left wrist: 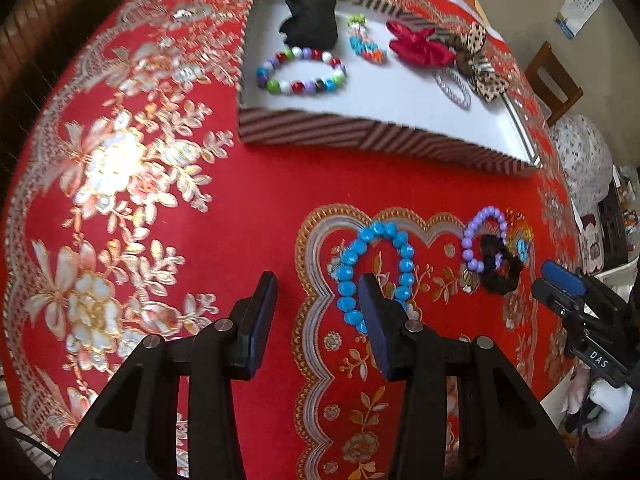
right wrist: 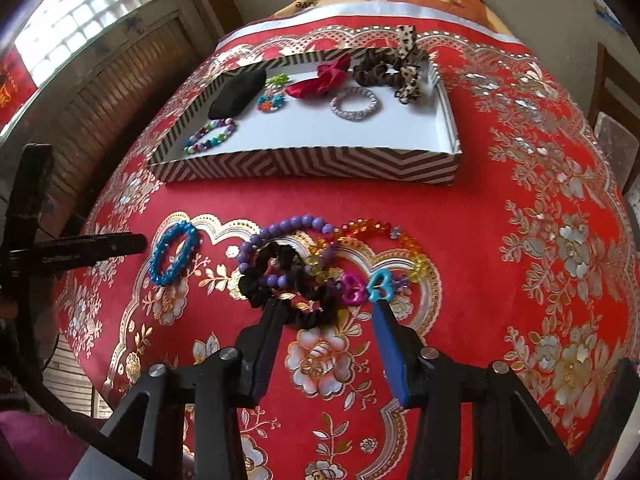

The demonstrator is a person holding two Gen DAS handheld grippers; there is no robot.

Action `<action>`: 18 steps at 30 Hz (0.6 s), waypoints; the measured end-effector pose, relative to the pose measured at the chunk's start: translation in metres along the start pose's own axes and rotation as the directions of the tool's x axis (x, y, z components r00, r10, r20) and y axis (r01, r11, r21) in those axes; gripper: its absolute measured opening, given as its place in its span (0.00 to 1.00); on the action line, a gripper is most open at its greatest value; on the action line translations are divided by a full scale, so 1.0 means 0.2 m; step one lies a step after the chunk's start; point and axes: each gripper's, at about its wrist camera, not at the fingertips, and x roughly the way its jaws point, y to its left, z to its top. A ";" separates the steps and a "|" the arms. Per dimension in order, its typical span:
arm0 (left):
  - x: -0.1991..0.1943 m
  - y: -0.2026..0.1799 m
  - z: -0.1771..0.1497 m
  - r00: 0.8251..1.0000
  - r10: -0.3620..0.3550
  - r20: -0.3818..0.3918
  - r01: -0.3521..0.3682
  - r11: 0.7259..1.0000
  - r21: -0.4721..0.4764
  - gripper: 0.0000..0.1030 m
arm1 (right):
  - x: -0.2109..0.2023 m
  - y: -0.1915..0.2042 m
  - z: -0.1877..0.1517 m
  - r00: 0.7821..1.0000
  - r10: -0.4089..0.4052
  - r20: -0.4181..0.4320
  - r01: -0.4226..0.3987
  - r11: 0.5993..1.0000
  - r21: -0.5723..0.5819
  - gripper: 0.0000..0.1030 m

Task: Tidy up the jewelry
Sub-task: 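Grasp the blue bead bracelet with the left tool while the right tool grasps the black scrunchie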

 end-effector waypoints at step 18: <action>0.08 -0.11 0.06 0.996 0.078 0.032 -0.081 0.992 0.095 0.08 | 0.07 -0.01 0.01 0.998 0.056 0.019 -0.056 0.998 -0.012 0.05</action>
